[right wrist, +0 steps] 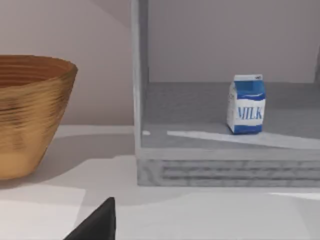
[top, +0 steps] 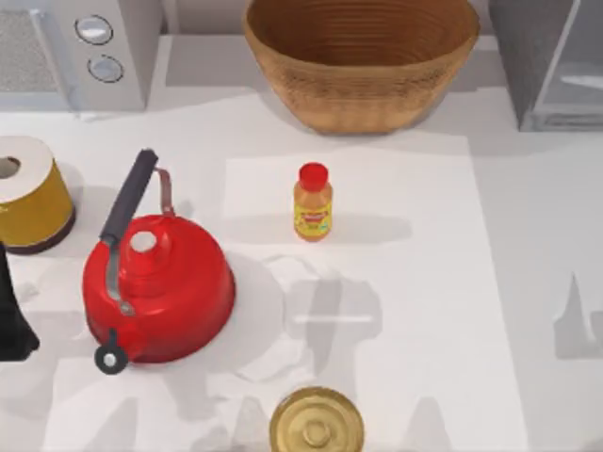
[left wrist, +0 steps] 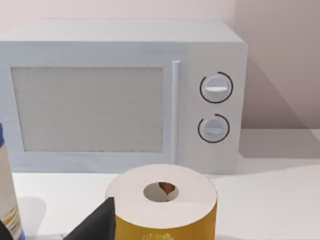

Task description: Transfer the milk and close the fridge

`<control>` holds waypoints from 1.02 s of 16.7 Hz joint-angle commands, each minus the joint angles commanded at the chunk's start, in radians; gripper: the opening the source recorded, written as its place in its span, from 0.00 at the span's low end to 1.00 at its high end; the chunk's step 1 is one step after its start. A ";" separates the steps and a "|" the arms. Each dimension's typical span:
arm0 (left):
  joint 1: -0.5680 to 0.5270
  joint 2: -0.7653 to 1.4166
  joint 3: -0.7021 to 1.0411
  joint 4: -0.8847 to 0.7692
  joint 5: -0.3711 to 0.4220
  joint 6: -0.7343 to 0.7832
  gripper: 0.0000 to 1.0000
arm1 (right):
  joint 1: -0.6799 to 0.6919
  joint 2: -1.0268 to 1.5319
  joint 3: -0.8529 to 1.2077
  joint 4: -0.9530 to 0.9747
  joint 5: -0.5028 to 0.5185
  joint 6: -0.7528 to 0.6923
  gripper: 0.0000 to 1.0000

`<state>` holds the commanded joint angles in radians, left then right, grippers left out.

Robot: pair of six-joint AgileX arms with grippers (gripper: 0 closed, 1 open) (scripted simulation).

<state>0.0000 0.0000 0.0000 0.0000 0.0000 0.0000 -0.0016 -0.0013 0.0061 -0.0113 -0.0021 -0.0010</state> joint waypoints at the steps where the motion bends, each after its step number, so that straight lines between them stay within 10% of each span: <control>1: 0.000 0.000 0.000 0.000 0.000 0.000 1.00 | 0.002 -0.010 0.007 -0.022 -0.002 -0.002 1.00; 17: 0.000 0.000 0.000 0.000 0.000 0.000 1.00 | 0.000 -0.619 0.494 -1.290 0.014 -0.022 1.00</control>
<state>0.0000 0.0000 0.0000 0.0000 0.0000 0.0000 -0.0017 -0.6208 0.5005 -1.3011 0.0120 -0.0232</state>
